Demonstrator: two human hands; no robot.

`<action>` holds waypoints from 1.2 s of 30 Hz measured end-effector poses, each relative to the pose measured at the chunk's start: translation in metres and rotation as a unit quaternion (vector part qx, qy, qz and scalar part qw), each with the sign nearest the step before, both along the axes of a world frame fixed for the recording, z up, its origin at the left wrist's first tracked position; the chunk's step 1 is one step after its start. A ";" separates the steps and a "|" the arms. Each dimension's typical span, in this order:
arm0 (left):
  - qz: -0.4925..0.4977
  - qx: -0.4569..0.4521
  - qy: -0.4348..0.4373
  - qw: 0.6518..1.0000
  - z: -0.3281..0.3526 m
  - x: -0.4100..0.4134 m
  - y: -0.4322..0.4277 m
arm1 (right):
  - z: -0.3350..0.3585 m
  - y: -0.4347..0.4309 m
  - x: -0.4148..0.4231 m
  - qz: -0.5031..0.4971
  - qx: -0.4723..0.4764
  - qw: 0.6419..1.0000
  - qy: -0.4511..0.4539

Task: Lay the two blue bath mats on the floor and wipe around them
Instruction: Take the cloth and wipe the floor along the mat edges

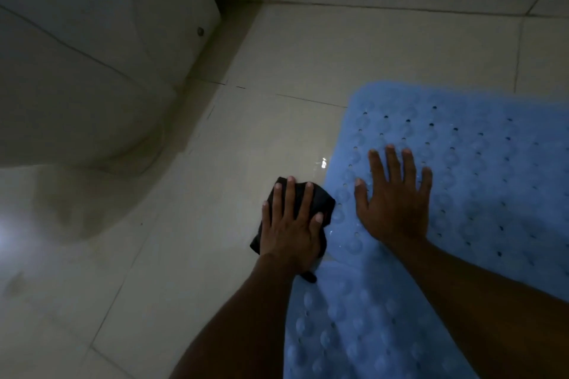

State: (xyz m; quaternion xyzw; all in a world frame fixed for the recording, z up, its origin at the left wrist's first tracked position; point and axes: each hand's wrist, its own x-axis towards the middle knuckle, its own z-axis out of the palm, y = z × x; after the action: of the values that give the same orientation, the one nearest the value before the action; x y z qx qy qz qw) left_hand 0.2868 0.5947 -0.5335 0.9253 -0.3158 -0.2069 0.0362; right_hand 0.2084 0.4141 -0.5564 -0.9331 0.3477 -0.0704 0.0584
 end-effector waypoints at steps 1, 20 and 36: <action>-0.002 -0.003 -0.001 1.000 0.000 0.004 -0.003 | 0.000 0.000 0.000 -0.002 0.001 1.000 -0.002; -0.131 -0.050 -0.043 0.989 -0.009 0.112 -0.111 | 0.007 -0.004 0.007 -0.021 0.020 0.999 0.016; -0.071 -0.042 -0.029 0.996 0.003 0.109 -0.129 | 0.017 -0.011 0.008 -0.024 0.095 0.995 -0.018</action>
State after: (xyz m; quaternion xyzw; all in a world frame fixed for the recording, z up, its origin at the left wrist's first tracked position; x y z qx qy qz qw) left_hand 0.3953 0.4654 -0.5307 0.9038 -0.3901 -0.1687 0.0509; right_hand 0.2168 0.4036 -0.5396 -0.9133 0.3741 -0.0552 0.1510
